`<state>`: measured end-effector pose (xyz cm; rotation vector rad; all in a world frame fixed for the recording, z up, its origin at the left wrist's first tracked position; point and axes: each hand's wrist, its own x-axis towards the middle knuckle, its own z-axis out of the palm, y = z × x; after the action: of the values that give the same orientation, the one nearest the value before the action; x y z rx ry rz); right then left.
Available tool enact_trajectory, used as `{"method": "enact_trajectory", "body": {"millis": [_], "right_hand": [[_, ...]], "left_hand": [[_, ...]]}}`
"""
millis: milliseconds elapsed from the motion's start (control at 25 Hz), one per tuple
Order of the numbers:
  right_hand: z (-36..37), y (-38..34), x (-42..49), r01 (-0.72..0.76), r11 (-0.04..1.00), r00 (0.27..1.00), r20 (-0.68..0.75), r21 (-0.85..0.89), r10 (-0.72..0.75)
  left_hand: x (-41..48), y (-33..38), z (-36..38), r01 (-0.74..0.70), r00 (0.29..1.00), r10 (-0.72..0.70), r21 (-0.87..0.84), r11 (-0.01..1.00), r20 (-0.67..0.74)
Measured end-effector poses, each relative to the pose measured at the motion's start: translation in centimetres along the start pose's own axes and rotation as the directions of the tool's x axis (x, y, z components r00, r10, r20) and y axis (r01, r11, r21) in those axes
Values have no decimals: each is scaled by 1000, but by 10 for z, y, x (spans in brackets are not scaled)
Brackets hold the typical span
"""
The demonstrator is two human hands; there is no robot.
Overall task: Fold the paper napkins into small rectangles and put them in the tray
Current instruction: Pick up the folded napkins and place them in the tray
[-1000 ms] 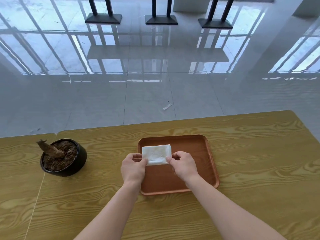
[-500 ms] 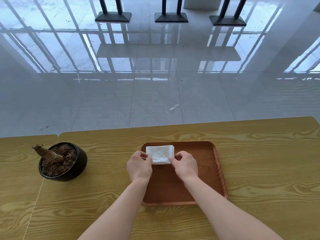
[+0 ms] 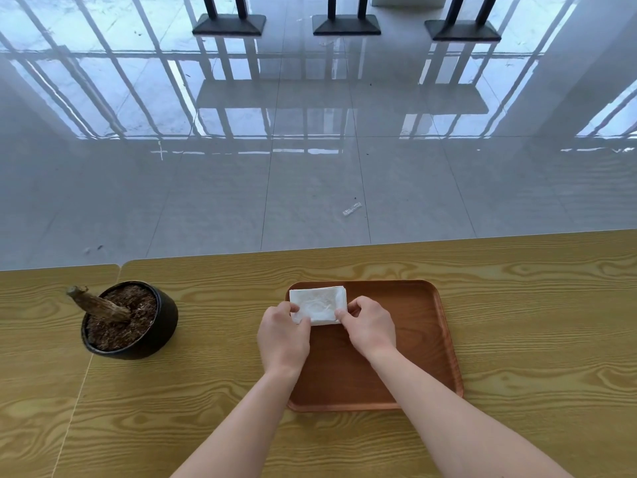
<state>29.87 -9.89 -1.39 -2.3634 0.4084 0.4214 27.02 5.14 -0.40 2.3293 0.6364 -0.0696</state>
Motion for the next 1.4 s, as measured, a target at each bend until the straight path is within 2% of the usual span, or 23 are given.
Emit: {"method": "enact_trajectory", "body": {"millis": [160, 360, 560, 920, 1400], "right_hand": [[-1, 2, -4, 11, 1000, 1000, 9, 6, -11], [-3, 6, -8, 66, 998, 998, 10, -23, -66], [0, 7, -7, 129, 988, 991, -10, -86, -130], [0, 10, -5, 165, 982, 986, -4, -96, -166], [-2, 17, -11, 168, 986, 986, 10, -15, -168]], "left_hand": [[-4, -5, -2, -68, 997, 70, 57, 996, -43], [-6, -10, -3, -29, 999, 30, 14, 999, -35], [-8, -12, -4, -51, 998, 51, -5, 999, -32], [-8, -14, -2, -64, 998, 64, 31, 997, 1], [-13, -18, -7, -47, 999, 47, -1, 999, 27]]}}
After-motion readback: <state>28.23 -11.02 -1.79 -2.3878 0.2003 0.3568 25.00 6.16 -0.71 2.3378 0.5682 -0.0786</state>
